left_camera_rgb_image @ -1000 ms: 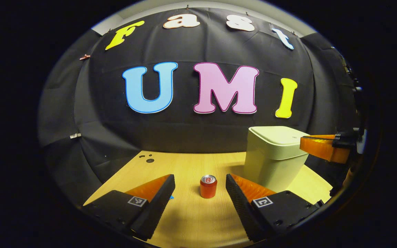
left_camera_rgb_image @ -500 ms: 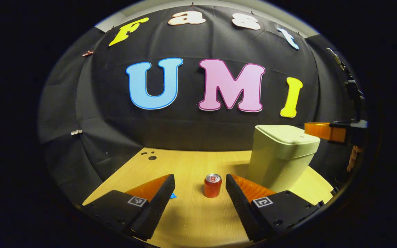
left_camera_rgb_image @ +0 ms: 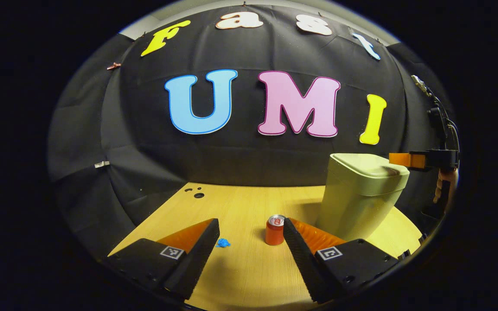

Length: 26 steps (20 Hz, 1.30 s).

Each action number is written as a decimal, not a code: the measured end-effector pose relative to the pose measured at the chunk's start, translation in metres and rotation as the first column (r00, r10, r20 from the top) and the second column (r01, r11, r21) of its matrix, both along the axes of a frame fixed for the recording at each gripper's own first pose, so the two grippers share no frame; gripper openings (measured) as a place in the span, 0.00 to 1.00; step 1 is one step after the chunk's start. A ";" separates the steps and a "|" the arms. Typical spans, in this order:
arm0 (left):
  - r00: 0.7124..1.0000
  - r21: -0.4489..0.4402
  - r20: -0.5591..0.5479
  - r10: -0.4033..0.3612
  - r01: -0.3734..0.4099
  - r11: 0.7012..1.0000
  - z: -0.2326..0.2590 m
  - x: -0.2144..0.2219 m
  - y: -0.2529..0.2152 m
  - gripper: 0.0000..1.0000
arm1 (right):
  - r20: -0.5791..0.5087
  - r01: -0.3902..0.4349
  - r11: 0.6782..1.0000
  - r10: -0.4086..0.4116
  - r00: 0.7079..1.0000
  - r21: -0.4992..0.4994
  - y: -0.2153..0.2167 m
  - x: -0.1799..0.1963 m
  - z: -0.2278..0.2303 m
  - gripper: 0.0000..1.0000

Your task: Press the lid of the desktop garbage bin to open it, pick up the crumpled paper on the desktop and throw it into the bin, then pick up the pop can on the desktop and drop it into the bin, and finally close the garbage bin lid.

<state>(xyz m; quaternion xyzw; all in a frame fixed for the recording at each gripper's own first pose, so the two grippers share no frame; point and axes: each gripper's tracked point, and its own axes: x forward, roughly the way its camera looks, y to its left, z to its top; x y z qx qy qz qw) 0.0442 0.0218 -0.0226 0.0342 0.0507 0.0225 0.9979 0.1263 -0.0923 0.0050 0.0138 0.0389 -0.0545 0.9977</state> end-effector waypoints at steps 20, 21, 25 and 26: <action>0.984 -0.020 -0.001 0.180 -0.180 0.984 -0.002 -0.012 0.023 0.96 | -0.024 -0.058 0.993 0.056 0.998 -0.107 0.008 0.004 -0.006 0.05; 0.978 -0.015 0.003 0.209 -0.209 0.978 -0.001 -0.015 0.027 0.96 | -0.028 -0.074 0.992 0.071 0.997 -0.101 0.007 0.000 -0.005 0.05; 0.965 -0.007 -0.026 0.260 -0.260 0.966 -0.009 -0.020 0.032 0.96 | -0.026 -0.126 0.991 0.125 0.992 -0.041 0.014 -0.008 -0.001 0.05; 0.967 -0.012 -0.038 0.251 -0.252 0.968 -0.013 -0.021 0.032 0.96 | -0.025 -0.115 0.993 0.114 0.993 -0.031 0.013 -0.011 0.000 0.05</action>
